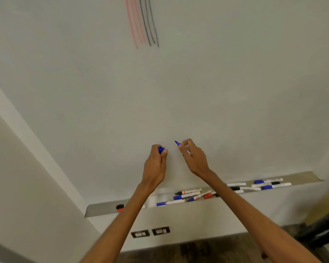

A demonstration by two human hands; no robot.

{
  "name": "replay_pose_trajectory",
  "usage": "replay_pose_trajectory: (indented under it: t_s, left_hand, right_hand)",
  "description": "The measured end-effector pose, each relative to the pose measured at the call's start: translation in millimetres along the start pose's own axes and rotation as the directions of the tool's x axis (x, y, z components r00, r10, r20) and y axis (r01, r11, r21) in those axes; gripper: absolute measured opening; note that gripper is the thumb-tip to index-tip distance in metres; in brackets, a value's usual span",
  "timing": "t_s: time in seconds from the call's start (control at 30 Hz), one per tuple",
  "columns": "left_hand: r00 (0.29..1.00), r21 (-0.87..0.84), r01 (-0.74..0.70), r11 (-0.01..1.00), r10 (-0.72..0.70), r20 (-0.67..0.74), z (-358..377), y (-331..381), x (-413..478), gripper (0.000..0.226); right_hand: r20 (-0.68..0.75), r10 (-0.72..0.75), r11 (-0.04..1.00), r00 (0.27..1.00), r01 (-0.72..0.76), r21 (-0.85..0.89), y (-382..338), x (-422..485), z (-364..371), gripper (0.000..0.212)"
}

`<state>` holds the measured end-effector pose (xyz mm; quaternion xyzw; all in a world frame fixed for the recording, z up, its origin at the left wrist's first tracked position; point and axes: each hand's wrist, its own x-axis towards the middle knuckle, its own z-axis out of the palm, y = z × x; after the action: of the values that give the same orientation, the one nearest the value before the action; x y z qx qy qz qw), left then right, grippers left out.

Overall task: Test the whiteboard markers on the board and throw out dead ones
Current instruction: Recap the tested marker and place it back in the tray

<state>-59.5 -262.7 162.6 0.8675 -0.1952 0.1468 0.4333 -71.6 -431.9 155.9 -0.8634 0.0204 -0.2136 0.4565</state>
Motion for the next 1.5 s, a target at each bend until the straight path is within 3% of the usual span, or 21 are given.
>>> replay_pose_trajectory:
  t_s: [0.07, 0.13, 0.23, 0.33, 0.53, 0.63, 0.77, 0.87, 0.97, 1.03, 1.13, 1.17, 1.33, 1.5]
  left_hand:
    - [0.996, -0.002, -0.05, 0.999, 0.05, -0.075, -17.8, 10.1, 17.6, 0.017]
    - [0.982, -0.028, -0.107, 0.994, 0.102, -0.159, -37.5, 21.7, 35.6, 0.017]
    - [0.935, -0.04, -0.218, 0.975, 0.197, -0.295, -71.8, 47.7, 64.4, 0.013]
    - [0.862, 0.023, -0.313, 0.949, 0.294, -0.413, -103.4, 78.0, 95.5, 0.016]
    - [0.656, 0.219, -0.423, 0.879, 0.464, -0.595, -165.5, 136.1, 167.4, 0.04]
    - [0.615, 0.25, -0.438, 0.863, 0.491, -0.617, -196.7, 160.3, 199.3, 0.05]
    - [0.581, 0.276, -0.451, 0.849, 0.514, -0.631, -236.6, 182.7, 242.1, 0.054]
    - [0.589, 0.317, -0.415, 0.853, 0.518, -0.621, -256.2, 196.7, 264.9, 0.055]
    - [0.609, 0.321, -0.392, 0.862, 0.505, -0.612, -263.9, 204.5, 280.2, 0.056]
    - [0.581, 0.341, -0.416, 0.843, 0.535, -0.614, -261.2, 203.5, 287.5, 0.055]
    - [0.482, 0.407, -0.444, 0.798, 0.596, -0.643, -252.9, 195.2, 299.4, 0.053]
    - [0.458, 0.427, -0.443, 0.788, 0.608, -0.648, -251.5, 192.4, 303.9, 0.053]
    - [0.399, 0.533, -0.409, 0.741, 0.67, -0.626, -250.7, 185.4, 313.0, 0.053]
    - [0.393, 0.556, -0.398, 0.73, 0.683, -0.615, -249.0, 185.3, 312.8, 0.053]
  right_hand:
    - [-0.027, -0.028, 0.994, 0.999, 0.03, 0.102, -23.1, 18.4, -10.6, 0.002]
    - [-0.079, -0.098, 0.974, 0.992, 0.112, 0.197, -50.2, 37.1, -22.8, 0.014]
    - [-0.156, -0.32, 0.911, 0.934, 0.349, 0.22, -96.8, 63.7, -47.4, 0.017]
    - [-0.233, -0.515, 0.818, 0.825, 0.554, 0.153, -143.1, 90.0, -74.2, 0.022]
    - [-0.267, -0.617, 0.682, 0.74, 0.673, 0.287, -231.8, 135.3, -123.5, 0.034]
    - [-0.29, -0.66, 0.603, 0.693, 0.719, 0.346, -263.8, 152.0, -145.4, 0.037]
    - [-0.323, -0.734, 0.552, 0.598, 0.802, 0.23, -290.7, 180.6, -158.0, 0.017]
    - [-0.39, -0.716, 0.546, 0.579, 0.812, 0.206, -307.3, 197.5, -162.7, 0.034]
    - [-0.442, -0.652, 0.525, 0.616, 0.788, 0.323, -320.7, 212.5, -168.7, 0.046]
    - [-0.467, -0.627, 0.502, 0.623, 0.782, 0.369, -328.1, 222.8, -172.0, 0.036]
    - [-0.498, -0.638, 0.435, 0.588, 0.808, 0.397, -336.5, 238.1, -175.2, 0.007]
    - [-0.517, -0.631, 0.423, 0.579, 0.815, 0.396, -337.5, 243.9, -175.3, 0.008]
    - [-0.56, -0.709, 0.437, 0.428, 0.89, 0.126, -331.0, 260.6, -166.5, 0.014]
    - [-0.576, -0.726, 0.437, 0.375, 0.899, 0.034, -327.5, 266.0, -162.5, 0.015]
